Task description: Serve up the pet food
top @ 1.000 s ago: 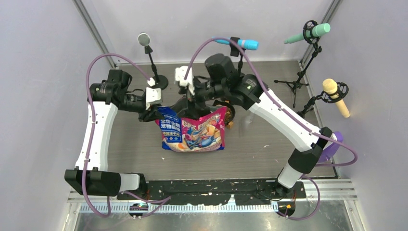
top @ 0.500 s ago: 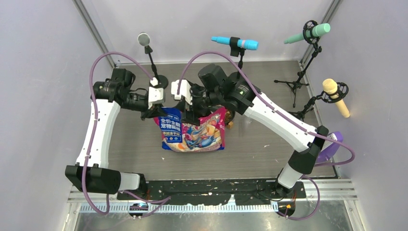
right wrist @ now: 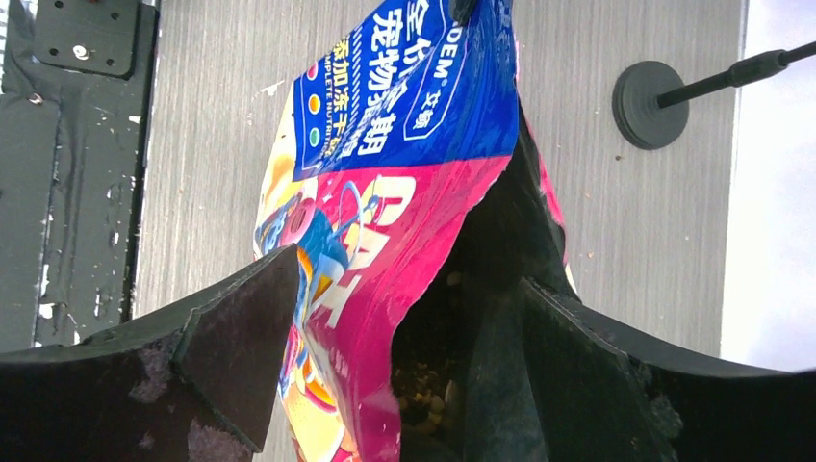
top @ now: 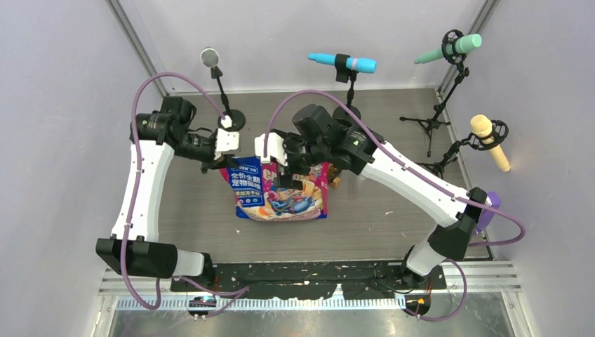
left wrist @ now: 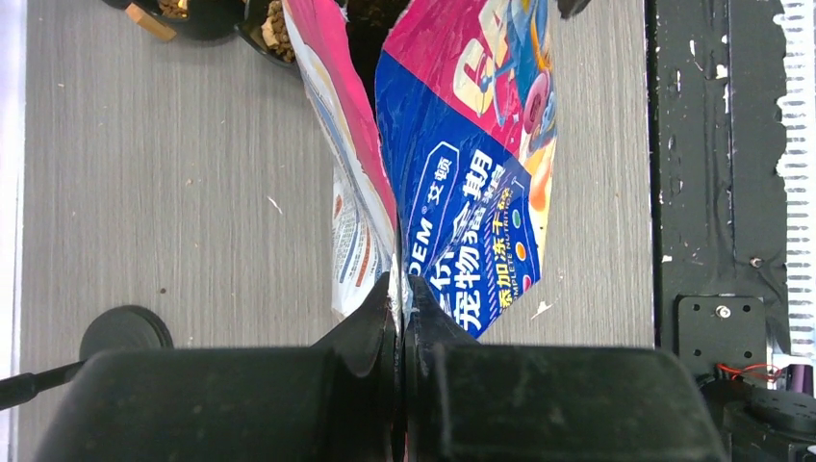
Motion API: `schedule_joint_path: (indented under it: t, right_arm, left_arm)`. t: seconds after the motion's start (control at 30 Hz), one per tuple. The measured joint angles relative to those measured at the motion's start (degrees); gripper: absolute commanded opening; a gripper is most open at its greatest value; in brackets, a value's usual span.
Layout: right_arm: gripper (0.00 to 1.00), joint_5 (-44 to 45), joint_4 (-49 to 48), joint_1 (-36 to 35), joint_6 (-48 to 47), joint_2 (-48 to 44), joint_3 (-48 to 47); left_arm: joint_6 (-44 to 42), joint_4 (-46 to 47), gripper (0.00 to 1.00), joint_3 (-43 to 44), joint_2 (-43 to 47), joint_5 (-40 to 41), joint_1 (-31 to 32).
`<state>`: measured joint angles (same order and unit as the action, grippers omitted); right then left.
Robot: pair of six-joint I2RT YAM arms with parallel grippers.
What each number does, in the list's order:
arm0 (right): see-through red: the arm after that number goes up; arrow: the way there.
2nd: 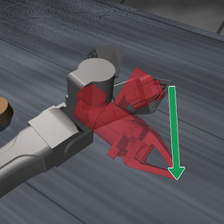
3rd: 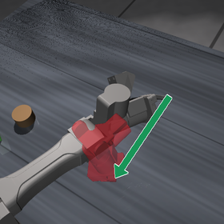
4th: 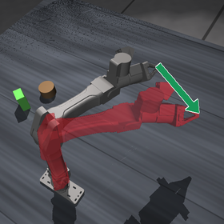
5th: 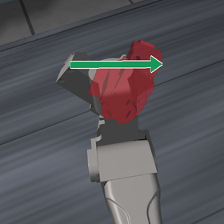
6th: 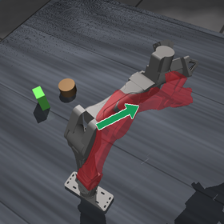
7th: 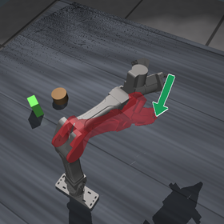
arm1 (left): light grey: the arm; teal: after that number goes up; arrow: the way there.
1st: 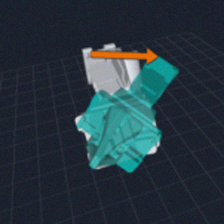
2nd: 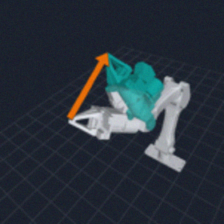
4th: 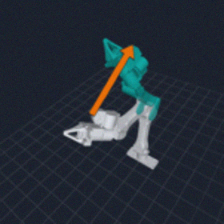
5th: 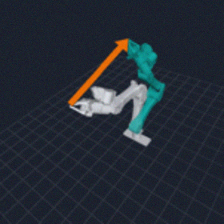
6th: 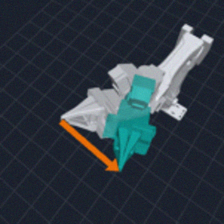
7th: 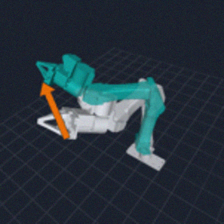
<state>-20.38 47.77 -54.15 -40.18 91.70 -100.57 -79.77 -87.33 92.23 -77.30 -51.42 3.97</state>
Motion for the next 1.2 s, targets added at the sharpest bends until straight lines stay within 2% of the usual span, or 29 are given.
schedule_joint_path:
  t: [0.1, 0.17, 0.2, 0.23, 0.27, 0.33, 0.37, 0.47, 0.53, 0.6, 0.83, 0.97, 1.2]
  right_arm:
    - [0.82, 0.7, -0.1, 0.0, -0.7, -0.9, 0.3]
    - [0.73, 0.8, -0.2, 0.4, -1.3, -1.5, 0.3]
    - [0.64, 0.8, -0.2, 0.8, -1.6, -1.9, 0.3]
    - [0.58, 0.8, -0.2, 1.3, -1.7, -2.2, 0.3]
    - [0.47, 0.8, -0.2, 1.8, -2.0, -2.5, 0.3]
    - [0.43, 0.8, 0.1, 2.9, -2.0, -3.1, 0.3]
    - [0.45, 0.8, 0.3, 3.3, -2.2, -3.3, 0.3]
    - [0.71, 0.6, 0.7, 3.9, -2.1, -4.0, 0.3]
    - [0.82, -0.1, 0.6, 4.0, -1.6, -4.5, 0.3]
    - [0.88, -0.7, 0.3, 4.0, -0.8, -4.9, 0.3]
    - [0.99, -2.0, -2.3, 3.9, 1.5, -5.1, 0.3]
    - [0.96, -1.8, -3.3, 3.0, 2.6, -3.4, -1.4]
    - [0.96, -1.1, -4.7, -0.2, 2.5, 3.8, -5.2]
  left_arm:
    - [-2.0, -1.7, 0.0, 1.7, -1.2, 0.1, -0.6]
    - [-3.3, -2.8, 0.0, 3.3, -2.3, 0.3, -1.0]
    - [-3.7, -3.2, 0.0, 3.9, -2.8, 0.5, -1.3]
    - [-4.3, -3.5, 0.0, 4.4, -3.1, 0.7, -1.5]
    - [-4.7, -3.5, 0.0, 4.6, -3.3, 0.9, -1.7]
    - [-5.3, -3.6, 0.0, 5.0, -3.5, 1.1, -2.0]
    - [-5.6, -3.6, 0.0, 5.1, -3.5, 1.2, -2.1]
    - [-6.3, -3.7, 0.0, 5.1, -3.5, 1.2, -2.1]
    - [-6.2, -3.7, 0.0, 5.1, -3.5, 1.3, -2.1]
    - [-6.0, -3.7, 0.0, 5.0, -3.4, 1.3, -2.1]
    - [-4.8, -3.7, 0.0, 3.4, -1.5, 1.5, -2.1]
    - [-4.4, -3.7, 0.0, 3.1, -0.9, 1.8, -2.1]
    - [-4.2, -3.6, 0.0, 2.8, -0.6, 1.9, -2.1]
